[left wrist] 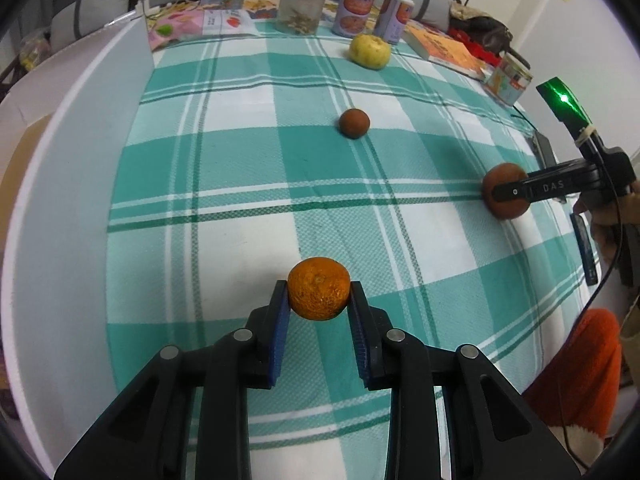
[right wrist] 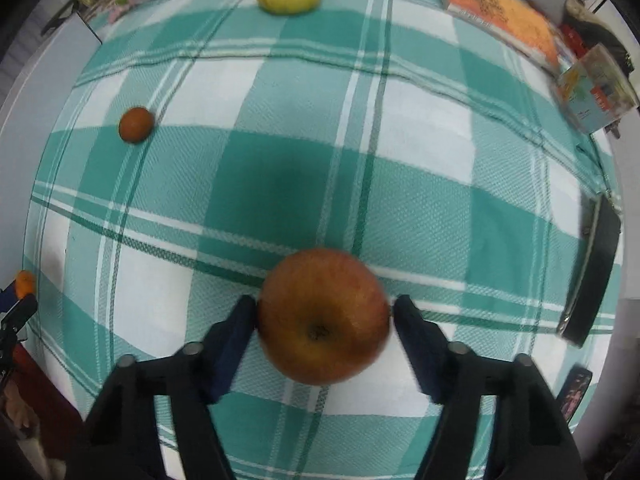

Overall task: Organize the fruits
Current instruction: 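Carry mandarin and red apple into the white box and open both tools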

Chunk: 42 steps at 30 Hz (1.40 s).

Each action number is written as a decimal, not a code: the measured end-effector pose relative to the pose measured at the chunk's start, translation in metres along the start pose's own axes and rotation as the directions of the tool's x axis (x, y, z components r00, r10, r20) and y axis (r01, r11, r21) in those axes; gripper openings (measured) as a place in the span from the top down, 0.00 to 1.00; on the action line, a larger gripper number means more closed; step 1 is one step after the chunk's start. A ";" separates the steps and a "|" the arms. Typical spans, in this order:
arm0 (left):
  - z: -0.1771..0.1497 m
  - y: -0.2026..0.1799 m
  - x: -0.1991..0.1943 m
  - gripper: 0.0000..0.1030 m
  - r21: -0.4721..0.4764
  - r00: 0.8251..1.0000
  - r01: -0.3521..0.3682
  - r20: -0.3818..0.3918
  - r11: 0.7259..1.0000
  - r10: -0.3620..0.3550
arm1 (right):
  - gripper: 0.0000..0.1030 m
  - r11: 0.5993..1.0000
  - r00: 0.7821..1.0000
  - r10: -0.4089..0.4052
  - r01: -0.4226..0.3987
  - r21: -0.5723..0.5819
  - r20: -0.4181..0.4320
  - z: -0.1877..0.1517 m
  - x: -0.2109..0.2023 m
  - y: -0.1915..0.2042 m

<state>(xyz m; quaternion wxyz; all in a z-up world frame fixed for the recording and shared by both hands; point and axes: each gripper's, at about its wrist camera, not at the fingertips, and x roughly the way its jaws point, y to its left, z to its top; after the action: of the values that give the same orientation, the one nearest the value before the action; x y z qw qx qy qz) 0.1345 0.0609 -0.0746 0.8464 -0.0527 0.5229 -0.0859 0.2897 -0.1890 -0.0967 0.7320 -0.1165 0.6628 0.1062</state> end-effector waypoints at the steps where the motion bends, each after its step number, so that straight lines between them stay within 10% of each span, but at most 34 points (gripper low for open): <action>1: 0.000 0.001 -0.001 0.72 0.002 1.000 -0.002 -0.001 1.000 0.002 | 0.35 1.000 1.000 -0.001 0.001 -0.001 -0.008 0.000 0.000 0.001; 13: 0.011 0.030 -0.095 0.72 -0.105 0.985 0.118 0.140 0.987 -0.103 | 0.35 0.981 0.968 0.194 -0.190 -0.042 0.161 -0.004 -0.096 0.029; 20: 0.024 0.129 -0.203 0.72 -0.221 0.957 0.027 0.287 0.975 0.039 | 0.35 0.887 0.877 0.415 -0.330 -0.322 0.243 0.024 -0.189 0.182; 26: 0.002 0.234 -0.186 0.72 -0.377 0.968 -0.110 0.168 0.920 0.184 | 0.35 0.753 0.836 0.526 -0.374 -0.542 0.155 0.021 -0.198 0.338; 30: -0.009 0.293 -0.149 0.72 -0.458 0.973 -0.179 0.049 0.870 0.227 | 0.35 0.673 0.859 0.508 -0.356 -0.648 0.055 0.008 -0.168 0.434; 38: -0.014 0.342 -0.089 0.71 -0.511 0.964 -0.264 -0.123 0.818 0.235 | 0.35 0.637 0.956 0.291 -0.212 -0.741 -0.024 -0.002 -0.069 0.525; 40: -0.016 0.348 -0.082 0.65 -0.524 0.959 -0.282 -0.150 0.803 0.239 | 0.35 0.635 0.963 0.266 -0.203 -0.746 -0.036 -0.001 -0.055 0.530; 42: -0.018 0.352 -0.081 0.35 -0.536 0.952 -0.304 -0.163 0.787 0.257 | 0.34 0.642 0.968 0.247 -0.198 -0.741 -0.044 0.000 -0.043 0.530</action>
<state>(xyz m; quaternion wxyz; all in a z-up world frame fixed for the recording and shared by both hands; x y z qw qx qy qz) 0.1144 0.4216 -0.0748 0.7756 -0.2141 0.5611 0.1942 0.1207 0.3148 -0.0700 0.6228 -0.3173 0.5491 0.4581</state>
